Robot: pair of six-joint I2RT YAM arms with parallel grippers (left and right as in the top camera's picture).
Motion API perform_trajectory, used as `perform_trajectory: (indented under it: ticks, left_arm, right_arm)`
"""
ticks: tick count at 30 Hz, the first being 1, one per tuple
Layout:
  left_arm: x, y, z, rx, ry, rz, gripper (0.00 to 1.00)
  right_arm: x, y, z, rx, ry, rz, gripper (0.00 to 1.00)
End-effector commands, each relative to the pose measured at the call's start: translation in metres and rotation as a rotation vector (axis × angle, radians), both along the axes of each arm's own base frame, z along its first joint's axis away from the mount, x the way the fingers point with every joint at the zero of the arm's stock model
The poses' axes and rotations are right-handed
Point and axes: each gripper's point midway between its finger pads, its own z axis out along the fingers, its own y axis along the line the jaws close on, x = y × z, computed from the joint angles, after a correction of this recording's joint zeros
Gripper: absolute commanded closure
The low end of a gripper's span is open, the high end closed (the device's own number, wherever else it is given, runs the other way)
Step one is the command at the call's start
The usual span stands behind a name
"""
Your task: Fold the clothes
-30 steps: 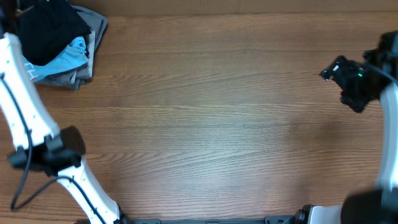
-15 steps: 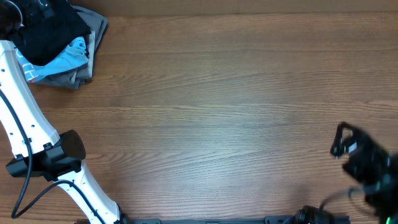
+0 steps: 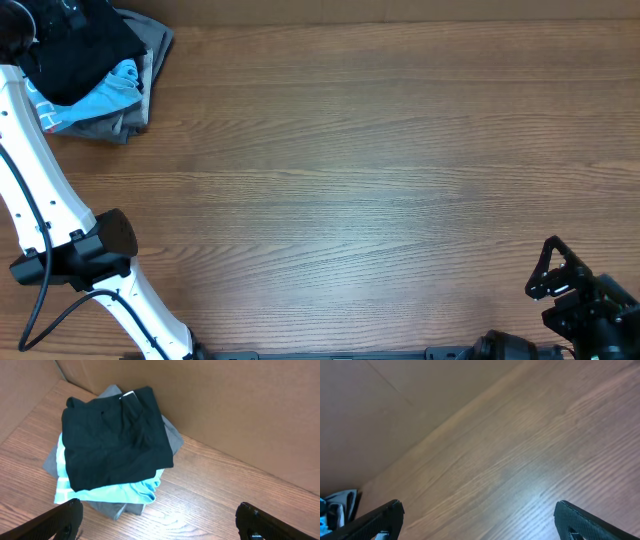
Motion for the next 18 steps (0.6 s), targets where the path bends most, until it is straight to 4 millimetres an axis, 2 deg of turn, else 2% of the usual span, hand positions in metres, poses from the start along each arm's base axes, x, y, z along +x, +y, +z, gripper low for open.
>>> perform_trajectory:
  ticks: [1, 9, 13, 15, 18]
  left_arm:
    - [0.001, -0.003, 0.001, 0.006, -0.003, -0.021, 0.0]
    - [0.001, -0.003, 0.001, 0.006, -0.003, -0.021, 0.0]
    - [0.0, -0.003, 0.001, 0.004, 0.0, -0.021, 0.0]
    - [0.0, -0.003, 0.0, 0.004, 0.001, -0.021, 0.0]
    - [0.0, -0.003, 0.001, 0.004, 0.0, -0.021, 0.0]
  right_arm:
    - [-0.001, -0.001, -0.004, 0.002, 0.018, -0.007, 0.0]
    - [-0.004, -0.002, -0.008, -0.016, 0.038, 0.0, 0.0]
    - [0.007, 0.003, -0.001, -0.047, -0.045, 0.071, 0.0]
    - [0.015, 0.004, -0.008, -0.065, -0.09, 0.102, 0.0]
    - [0.027, 0.005, -0.03, -0.08, -0.136, 0.122, 0.0]
